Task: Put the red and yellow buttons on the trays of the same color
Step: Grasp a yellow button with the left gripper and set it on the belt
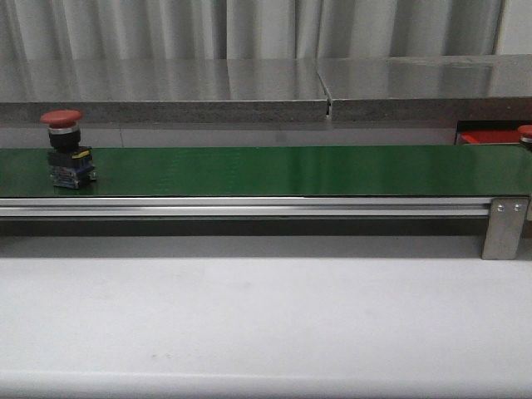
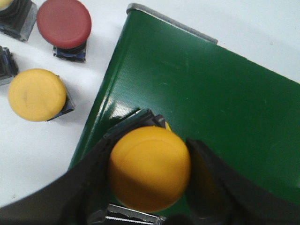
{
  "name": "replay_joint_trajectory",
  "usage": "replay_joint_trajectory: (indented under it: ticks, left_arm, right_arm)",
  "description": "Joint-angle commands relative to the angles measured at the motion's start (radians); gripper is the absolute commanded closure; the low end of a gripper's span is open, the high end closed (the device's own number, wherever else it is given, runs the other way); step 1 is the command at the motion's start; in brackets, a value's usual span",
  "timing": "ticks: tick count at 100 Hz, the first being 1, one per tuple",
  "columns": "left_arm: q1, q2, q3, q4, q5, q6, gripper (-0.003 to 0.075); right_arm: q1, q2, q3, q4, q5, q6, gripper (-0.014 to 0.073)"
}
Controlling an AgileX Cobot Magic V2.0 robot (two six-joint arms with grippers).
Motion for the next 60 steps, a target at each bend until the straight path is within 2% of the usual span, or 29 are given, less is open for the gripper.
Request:
replay_joint_trajectory:
  ticks: [1,7,15,24,34,51,60]
  left_arm:
    - [-0.005,-0.045,-0.026,-0.033,-0.026,-0.001,0.0477]
    - [-0.005,-0.043,-0.026,-0.033,-0.019,-0.001,0.0378]
    - [-0.005,-0.041,-0.026,-0.033,-0.017,-0.001,0.0185]
    - [-0.005,-0.041,-0.034,-0.037,-0.017,-0.001,0.0107]
    - [-0.005,-0.050,-0.053,-0.052,-0.017,0.005,0.0127]
    - [-0.005,-0.106,-0.064,-0.136,-0.017,0.109,0.0183]
    - [-0.010,-0.142,-0.064,-0.136,-0.007,0.125,0.0256]
  right_arm:
    - [0.001,0.001,-0.026,0.014,-0.067,-0.007,0.0712]
    - [0.001,0.001,-0.026,0.014,-0.067,-0.007,0.0712]
    - [0.001,0.001,-0.026,0.014,-0.067,-0.007,0.0712]
    - [0.001,0.001,-0.026,0.014,-0.067,-0.007,0.0712]
    - [0.001,0.001,-0.026,0.014,-0.067,-0.007,0.0712]
    - [0.001,0.001,-0.026,0.014,-0.067,-0.007,0.0712]
    - [0.001,0.001,-0.026,0.014,-0.067,-0.007,0.0712]
